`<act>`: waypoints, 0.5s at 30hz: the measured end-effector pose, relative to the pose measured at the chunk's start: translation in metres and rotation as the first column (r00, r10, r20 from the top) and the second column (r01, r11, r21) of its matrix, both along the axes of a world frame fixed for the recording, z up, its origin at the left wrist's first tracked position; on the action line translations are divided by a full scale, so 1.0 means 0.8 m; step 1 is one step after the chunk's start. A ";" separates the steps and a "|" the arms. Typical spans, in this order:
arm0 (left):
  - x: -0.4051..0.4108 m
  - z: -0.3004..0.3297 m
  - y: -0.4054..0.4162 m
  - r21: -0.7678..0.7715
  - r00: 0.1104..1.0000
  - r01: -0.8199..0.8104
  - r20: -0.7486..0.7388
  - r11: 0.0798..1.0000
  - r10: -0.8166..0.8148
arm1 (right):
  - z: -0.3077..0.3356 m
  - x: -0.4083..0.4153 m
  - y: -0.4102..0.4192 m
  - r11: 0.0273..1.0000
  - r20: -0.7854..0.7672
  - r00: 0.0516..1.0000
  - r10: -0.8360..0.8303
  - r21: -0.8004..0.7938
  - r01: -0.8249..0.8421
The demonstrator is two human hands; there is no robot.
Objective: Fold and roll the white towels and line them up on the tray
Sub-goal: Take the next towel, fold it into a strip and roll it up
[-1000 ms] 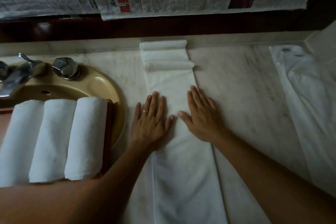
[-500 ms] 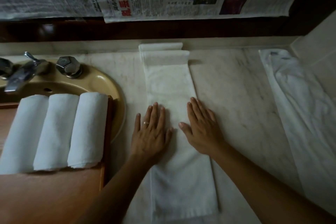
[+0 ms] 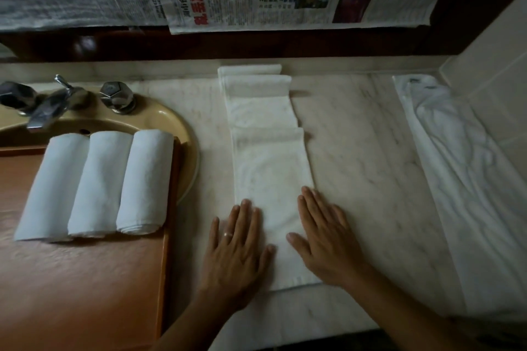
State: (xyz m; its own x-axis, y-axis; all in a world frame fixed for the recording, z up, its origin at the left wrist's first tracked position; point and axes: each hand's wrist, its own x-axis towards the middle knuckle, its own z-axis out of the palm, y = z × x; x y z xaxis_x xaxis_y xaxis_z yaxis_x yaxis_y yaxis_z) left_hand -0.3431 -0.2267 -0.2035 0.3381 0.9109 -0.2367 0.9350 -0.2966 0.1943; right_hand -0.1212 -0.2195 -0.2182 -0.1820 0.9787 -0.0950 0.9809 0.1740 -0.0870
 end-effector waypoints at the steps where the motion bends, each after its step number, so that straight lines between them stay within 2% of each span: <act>1: -0.005 -0.005 -0.007 -0.022 1.000 0.014 0.000 1.000 -0.014 | -0.002 0.007 -0.006 1.000 0.001 1.000 0.009 -0.010 -0.009; 3: -0.008 -0.011 -0.004 -0.011 1.000 -0.001 0.023 1.000 0.002 | -0.005 0.017 0.000 1.000 0.009 1.000 0.007 0.007 -0.007; 5: -0.005 -0.006 -0.003 0.032 1.000 -0.007 -0.014 0.999 0.008 | -0.002 0.017 0.002 1.000 0.021 1.000 0.003 -0.004 -0.003; 8: 0.000 0.002 -0.033 0.044 0.999 -0.034 0.005 0.998 0.034 | 0.006 0.013 -0.027 0.998 -0.043 0.999 0.020 0.054 -0.018; 11: -0.001 0.003 -0.090 0.069 0.997 0.031 0.073 0.997 -0.036 | 0.005 0.021 -0.079 0.983 -0.115 0.983 0.143 0.136 -0.127; 13: -0.001 -0.002 -0.122 0.073 0.994 0.101 0.034 0.992 -0.104 | -0.003 0.032 -0.110 0.967 -0.116 0.969 0.218 0.157 -0.199; 15: 0.003 -0.008 -0.144 0.086 0.995 0.097 -0.027 0.992 -0.095 | -0.011 0.045 -0.134 0.956 -0.087 0.958 0.272 0.139 -0.259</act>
State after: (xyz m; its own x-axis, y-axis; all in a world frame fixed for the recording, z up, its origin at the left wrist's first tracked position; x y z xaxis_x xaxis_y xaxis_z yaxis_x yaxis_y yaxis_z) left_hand -0.3411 -0.3416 -0.2098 0.4208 0.8918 -0.1665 0.9051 -0.4003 0.1431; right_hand -0.0855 -0.3263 -0.2266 -0.4391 0.8966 0.0580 0.8846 0.4427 -0.1465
